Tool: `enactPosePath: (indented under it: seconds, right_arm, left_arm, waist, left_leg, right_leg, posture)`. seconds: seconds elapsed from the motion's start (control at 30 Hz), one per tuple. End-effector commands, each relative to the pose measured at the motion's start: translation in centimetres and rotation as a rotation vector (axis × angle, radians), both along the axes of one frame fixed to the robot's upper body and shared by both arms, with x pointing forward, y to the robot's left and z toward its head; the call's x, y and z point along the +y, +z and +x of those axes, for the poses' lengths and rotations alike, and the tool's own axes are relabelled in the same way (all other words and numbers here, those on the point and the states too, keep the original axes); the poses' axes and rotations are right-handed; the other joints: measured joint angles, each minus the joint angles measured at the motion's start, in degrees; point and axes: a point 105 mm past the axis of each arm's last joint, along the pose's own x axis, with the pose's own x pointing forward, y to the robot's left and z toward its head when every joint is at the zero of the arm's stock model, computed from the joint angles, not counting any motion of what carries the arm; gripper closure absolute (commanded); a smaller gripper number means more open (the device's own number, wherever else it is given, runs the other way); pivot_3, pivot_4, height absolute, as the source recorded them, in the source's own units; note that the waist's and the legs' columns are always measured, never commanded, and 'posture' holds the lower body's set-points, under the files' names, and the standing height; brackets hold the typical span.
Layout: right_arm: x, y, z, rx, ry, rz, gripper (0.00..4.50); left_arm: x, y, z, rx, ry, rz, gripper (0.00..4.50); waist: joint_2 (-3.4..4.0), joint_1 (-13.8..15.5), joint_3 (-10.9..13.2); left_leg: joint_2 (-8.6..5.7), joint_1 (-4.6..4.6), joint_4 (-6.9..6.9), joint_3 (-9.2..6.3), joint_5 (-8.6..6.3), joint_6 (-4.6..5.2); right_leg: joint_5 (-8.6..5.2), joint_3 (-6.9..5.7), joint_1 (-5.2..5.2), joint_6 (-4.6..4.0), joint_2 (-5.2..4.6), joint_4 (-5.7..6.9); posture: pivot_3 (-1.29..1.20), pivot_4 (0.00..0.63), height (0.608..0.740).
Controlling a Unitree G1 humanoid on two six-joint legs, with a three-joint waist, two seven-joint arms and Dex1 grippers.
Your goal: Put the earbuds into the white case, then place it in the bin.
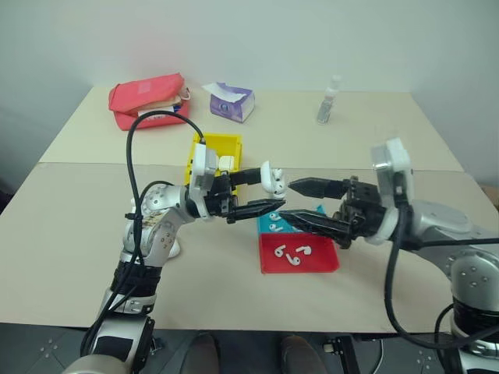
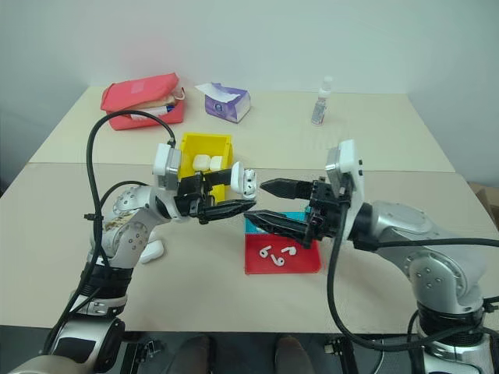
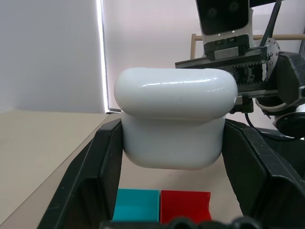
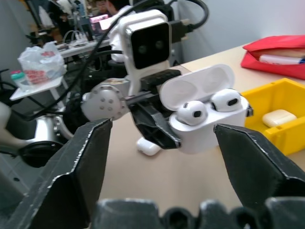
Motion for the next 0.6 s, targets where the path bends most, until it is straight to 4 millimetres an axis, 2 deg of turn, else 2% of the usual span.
enactPosePath:
  seconds: [0.03,0.2,0.3,0.43,0.6]
  right_arm:
    - [-0.4,1.6,-0.7,-0.08,0.021,0.003,1.64]
    - [-0.7,3.6,0.9,-0.153,-0.044,-0.101,3.45]
    - [-0.1,4.7,2.0,-0.2,-0.075,-0.214,4.47]
    - [2.1,6.1,2.9,-0.25,-0.069,-0.43,4.47]
    - [3.6,4.7,3.4,-0.307,-0.037,-0.655,4.47]
  left_arm:
    - [-0.3,0.4,0.1,-0.037,0.001,-0.002,1.7]
    - [-1.4,-0.9,1.2,-0.052,0.089,0.045,1.7]
    - [-2.2,-1.4,1.8,-0.062,0.115,0.075,1.7]
    - [-3.4,-1.4,2.0,-0.082,0.124,0.073,1.7]
    - [-3.9,-1.0,2.2,-0.104,0.129,0.063,1.7]
  waist:
    - [0.0,0.0,0.0]
    - [0.0,-0.1,0.0]
    - [0.01,0.0,0.0]
    - [0.13,-0.1,0.0]
    - [0.15,0.1,0.0]
  left_leg:
    - [0.0,0.0,0.0,0.0,0.0,0.0]
    - [-0.01,0.02,0.05,0.0,0.0,0.0]
    - [0.0,0.02,0.03,-0.02,0.0,0.01]
    - [0.0,-0.05,0.02,0.04,0.0,0.01]
    - [0.0,-0.14,-0.1,0.0,0.0,0.07]
  right_leg:
    - [0.0,0.0,0.01,0.0,0.0,0.0]
    - [0.0,0.01,0.02,0.0,0.0,0.01]
    - [0.0,-0.01,0.01,0.0,0.01,0.0]
    - [0.0,0.06,-0.13,-0.01,0.0,0.04]
    - [-0.02,-0.01,-0.21,-0.04,0.0,-0.03]
  posture:
    - [0.0,0.15,0.74]
    - [0.0,0.15,0.74]
    - [0.0,0.15,0.74]
    - [0.0,0.15,0.74]
    - [0.0,0.15,0.74]
